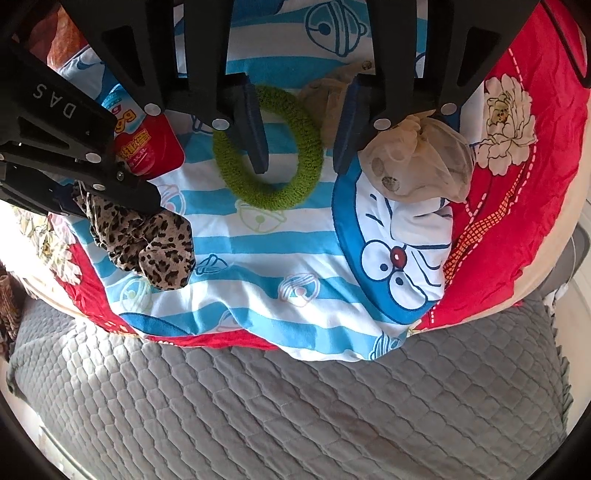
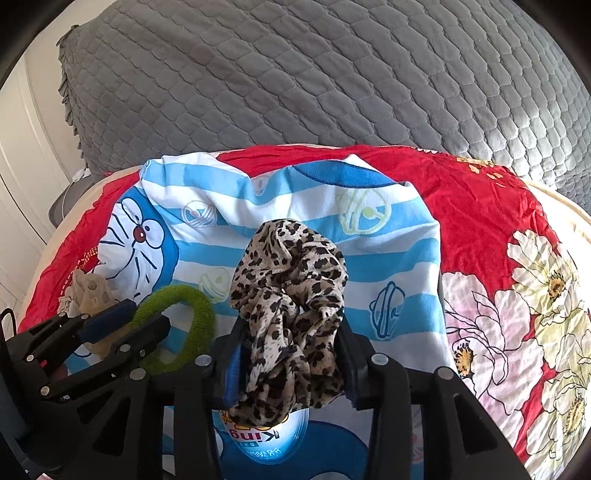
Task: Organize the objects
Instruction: 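Open the left gripper onto the shirt while the right gripper releases the scrunchie beside the egg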
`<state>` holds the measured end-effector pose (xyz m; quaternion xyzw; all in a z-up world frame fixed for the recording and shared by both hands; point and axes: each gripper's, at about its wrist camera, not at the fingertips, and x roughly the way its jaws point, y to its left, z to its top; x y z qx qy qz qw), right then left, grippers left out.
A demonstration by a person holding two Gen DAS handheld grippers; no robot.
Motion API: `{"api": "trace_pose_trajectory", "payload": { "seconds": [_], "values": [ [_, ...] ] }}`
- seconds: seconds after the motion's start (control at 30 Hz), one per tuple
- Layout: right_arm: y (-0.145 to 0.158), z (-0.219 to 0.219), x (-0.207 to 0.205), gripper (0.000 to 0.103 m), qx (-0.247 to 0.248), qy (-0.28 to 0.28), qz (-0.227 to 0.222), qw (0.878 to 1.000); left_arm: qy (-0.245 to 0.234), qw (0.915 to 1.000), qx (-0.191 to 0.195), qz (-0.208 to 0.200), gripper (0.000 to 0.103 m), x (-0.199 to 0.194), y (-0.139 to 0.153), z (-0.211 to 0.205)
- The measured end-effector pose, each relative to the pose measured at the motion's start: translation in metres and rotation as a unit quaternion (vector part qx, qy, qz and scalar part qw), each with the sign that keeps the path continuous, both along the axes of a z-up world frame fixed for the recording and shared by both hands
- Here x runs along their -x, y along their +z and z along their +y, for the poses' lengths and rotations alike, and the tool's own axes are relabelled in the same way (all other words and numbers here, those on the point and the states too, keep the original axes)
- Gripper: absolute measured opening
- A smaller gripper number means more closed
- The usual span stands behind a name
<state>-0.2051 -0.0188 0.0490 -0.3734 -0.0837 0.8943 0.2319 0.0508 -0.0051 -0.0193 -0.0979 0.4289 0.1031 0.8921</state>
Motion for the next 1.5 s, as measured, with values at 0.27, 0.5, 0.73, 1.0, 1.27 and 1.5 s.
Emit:
{"api": "trace_pose_trajectory", "payload": {
  "seconds": [0.27, 0.5, 0.73, 1.0, 1.27, 1.5],
  "values": [
    [0.001, -0.001, 0.0, 0.053, 0.001, 0.003, 0.002, 1.0, 0.009, 1.0, 0.003, -0.002, 0.045, 0.003, 0.002, 0.003],
    [0.003, -0.001, 0.001, 0.056, 0.001, 0.005, 0.005, 1.0, 0.015, 0.9999, 0.006, -0.007, 0.046, 0.004, 0.006, 0.003],
    [0.005, -0.002, 0.0, 0.056, 0.0, 0.008, 0.006, 1.0, 0.023, 0.9996, 0.009, -0.01, 0.049, 0.007, 0.008, 0.006],
    [0.009, -0.006, -0.003, 0.064, -0.001, 0.013, 0.007, 1.0, 0.026, 0.9996, 0.006, -0.009, 0.057, 0.012, 0.01, 0.005],
    [0.012, -0.011, -0.005, 0.064, -0.007, 0.019, 0.006, 1.0, 0.031, 0.9994, 0.007, -0.008, 0.061, 0.017, 0.013, 0.004],
    [0.017, -0.017, -0.01, 0.071, -0.014, 0.02, 0.007, 1.0, 0.041, 0.9991, 0.007, -0.01, 0.063, 0.025, 0.019, 0.003]
  ]
}}
